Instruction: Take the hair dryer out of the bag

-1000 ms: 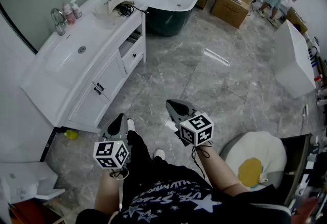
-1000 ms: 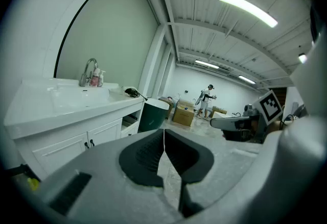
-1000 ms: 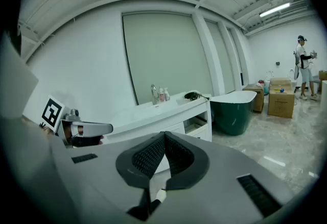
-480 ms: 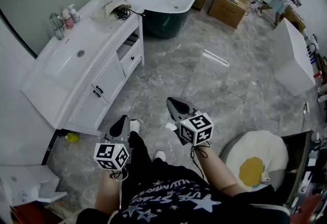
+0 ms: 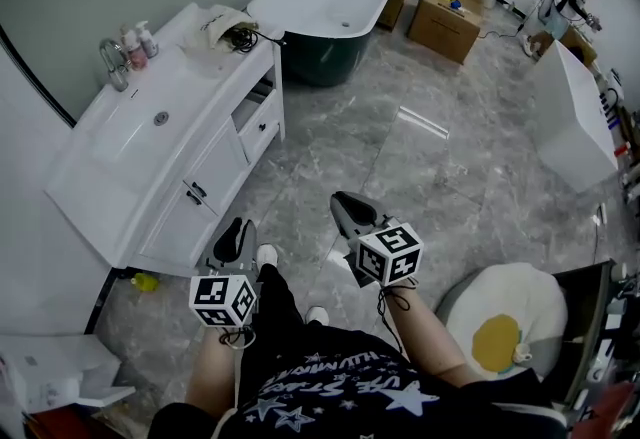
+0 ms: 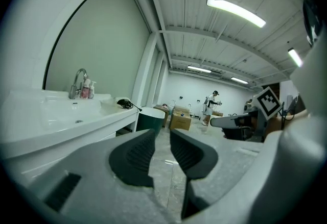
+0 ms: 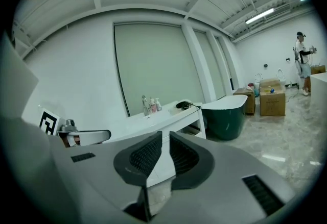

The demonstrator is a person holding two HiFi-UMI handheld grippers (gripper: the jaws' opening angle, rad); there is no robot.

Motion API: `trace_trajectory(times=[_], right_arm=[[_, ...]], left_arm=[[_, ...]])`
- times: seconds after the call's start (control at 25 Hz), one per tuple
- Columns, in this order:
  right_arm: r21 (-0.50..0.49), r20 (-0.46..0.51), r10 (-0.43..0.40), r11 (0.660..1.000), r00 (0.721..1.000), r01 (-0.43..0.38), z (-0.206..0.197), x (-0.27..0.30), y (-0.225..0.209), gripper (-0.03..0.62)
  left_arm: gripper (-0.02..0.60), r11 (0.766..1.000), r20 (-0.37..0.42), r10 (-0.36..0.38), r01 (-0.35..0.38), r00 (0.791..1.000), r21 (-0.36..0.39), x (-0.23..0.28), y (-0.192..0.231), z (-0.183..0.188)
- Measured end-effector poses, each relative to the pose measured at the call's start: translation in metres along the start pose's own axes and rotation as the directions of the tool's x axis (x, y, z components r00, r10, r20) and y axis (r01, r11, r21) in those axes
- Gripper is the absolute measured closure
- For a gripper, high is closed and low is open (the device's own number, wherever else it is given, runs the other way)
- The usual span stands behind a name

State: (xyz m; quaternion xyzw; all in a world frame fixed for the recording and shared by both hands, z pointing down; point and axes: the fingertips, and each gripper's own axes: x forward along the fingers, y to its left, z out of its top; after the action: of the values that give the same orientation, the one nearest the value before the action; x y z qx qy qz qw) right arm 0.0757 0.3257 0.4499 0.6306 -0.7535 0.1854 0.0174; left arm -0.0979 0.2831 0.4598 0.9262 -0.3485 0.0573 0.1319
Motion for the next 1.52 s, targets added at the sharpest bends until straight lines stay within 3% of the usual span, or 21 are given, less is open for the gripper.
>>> trace_trajectory(times=[0.08,0.36,0.48,1.0,1.2,1.52], right_arm=[[0.019,-0.009,0.011,1.0,1.0,-0.011,0.0,0.012,-0.003,0.505],[0.033,-0.08,0.008,0.999,0.997,-0.006,0.009,0.087,-0.019,0.374],[0.04,-0.105,-0.001,0.999,0.994,0.005,0.021,0.131,-0.028,0.336],[0.011,-0.125,-0.054,0.998,0.991,0.055,0.09,0.297,-0.044,0.322],[0.016,-0.119,-0.088,0.996,0.989,0.091,0.103,0.339,-0.054,0.321],[0.013,-0.145,-0.079,0.997,0.986,0.082,0.113,0.392,-0.086,0.321]], left_arm=[[0.398,1.0,-0.007,-0.008,0.008,1.0,0.015,0.011,0.008,0.002],[0.28,0.999,-0.05,-0.025,0.026,0.998,0.019,0.063,0.062,0.011],[0.259,0.999,-0.058,-0.014,0.016,0.998,0.028,0.093,0.099,0.024],[0.247,1.0,-0.04,0.007,-0.006,0.999,0.022,0.194,0.255,0.087],[0.247,0.998,-0.049,-0.012,0.016,0.999,0.067,0.221,0.288,0.097],[0.249,0.998,-0.096,-0.001,0.007,0.995,0.064,0.269,0.31,0.093]])
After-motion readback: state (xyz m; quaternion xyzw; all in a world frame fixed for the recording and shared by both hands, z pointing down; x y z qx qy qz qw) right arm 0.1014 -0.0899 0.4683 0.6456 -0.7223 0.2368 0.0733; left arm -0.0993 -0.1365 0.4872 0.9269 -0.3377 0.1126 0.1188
